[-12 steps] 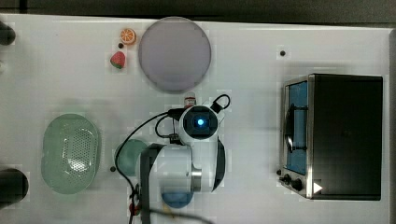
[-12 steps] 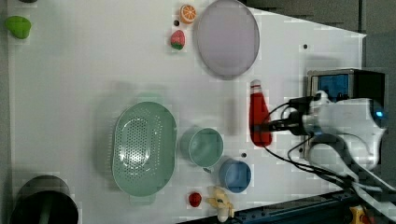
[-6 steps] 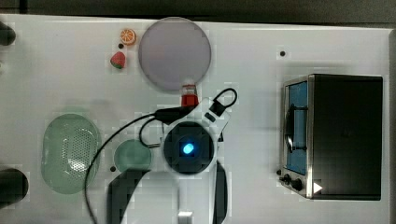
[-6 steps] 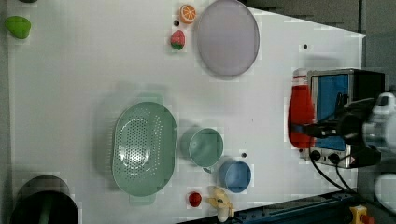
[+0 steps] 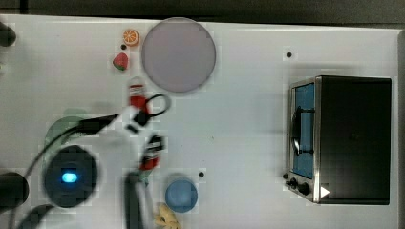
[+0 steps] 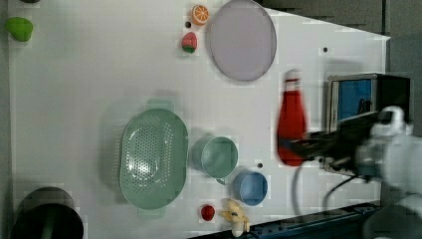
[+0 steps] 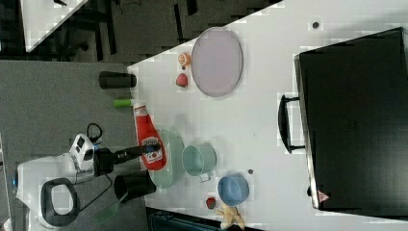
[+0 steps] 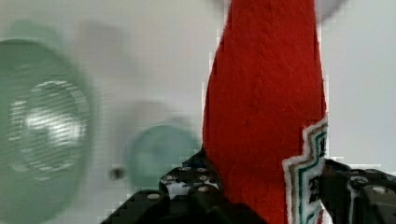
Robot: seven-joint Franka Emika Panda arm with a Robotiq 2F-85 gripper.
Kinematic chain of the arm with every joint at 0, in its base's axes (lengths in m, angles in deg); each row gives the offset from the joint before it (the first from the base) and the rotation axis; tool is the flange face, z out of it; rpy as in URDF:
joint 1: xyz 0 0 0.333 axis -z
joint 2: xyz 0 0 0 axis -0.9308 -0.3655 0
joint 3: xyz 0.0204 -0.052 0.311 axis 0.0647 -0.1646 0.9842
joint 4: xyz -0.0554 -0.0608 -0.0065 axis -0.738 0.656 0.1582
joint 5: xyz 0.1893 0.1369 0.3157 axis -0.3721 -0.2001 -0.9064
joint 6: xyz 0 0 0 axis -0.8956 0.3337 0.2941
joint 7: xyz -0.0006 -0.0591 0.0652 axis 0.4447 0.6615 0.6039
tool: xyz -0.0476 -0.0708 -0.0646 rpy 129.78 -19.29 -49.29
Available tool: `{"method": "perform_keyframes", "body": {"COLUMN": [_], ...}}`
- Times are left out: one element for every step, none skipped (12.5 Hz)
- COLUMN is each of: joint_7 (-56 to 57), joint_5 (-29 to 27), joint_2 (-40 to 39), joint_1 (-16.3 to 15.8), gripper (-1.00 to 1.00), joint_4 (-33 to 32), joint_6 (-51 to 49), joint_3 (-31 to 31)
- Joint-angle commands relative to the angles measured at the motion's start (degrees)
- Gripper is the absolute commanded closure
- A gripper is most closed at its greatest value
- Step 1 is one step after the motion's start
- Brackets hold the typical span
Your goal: Pick Ketchup from the table and place it in strainer.
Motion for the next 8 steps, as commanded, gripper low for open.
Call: {"method": "perform_keyframes", "body": {"joint_7": [-15.5,-18.6,-21.4,-23.7,-26.2,-28.6,-30.4,-31.7], "joint_5": [-1.8,-1.8,-1.8,-1.8,-1.8,-1.8,-1.8,-1.8], "joint_2": [-4.0,-5.5,-7.3,-9.3,-11.6,-13.9,-16.4,-18.9], "joint_1": [-2.0,-2.0,-2.1,-2.1,-2.1,-2.1,-2.2,-2.4], "gripper": [-0.24,-0.24,-0.24,-0.24,-0.24,-0.24,-0.24,-0.24], "joint_4": [0.9,1.0,1.0,1.0,1.0,1.1,1.2,1.2], "joint_6": [1.2,3.7,7.2,10.3,12.6,14.9,17.3,20.1], "joint_3": [5.5,7.5,9.3,11.0,12.5,13.7,14.9,15.9]}}
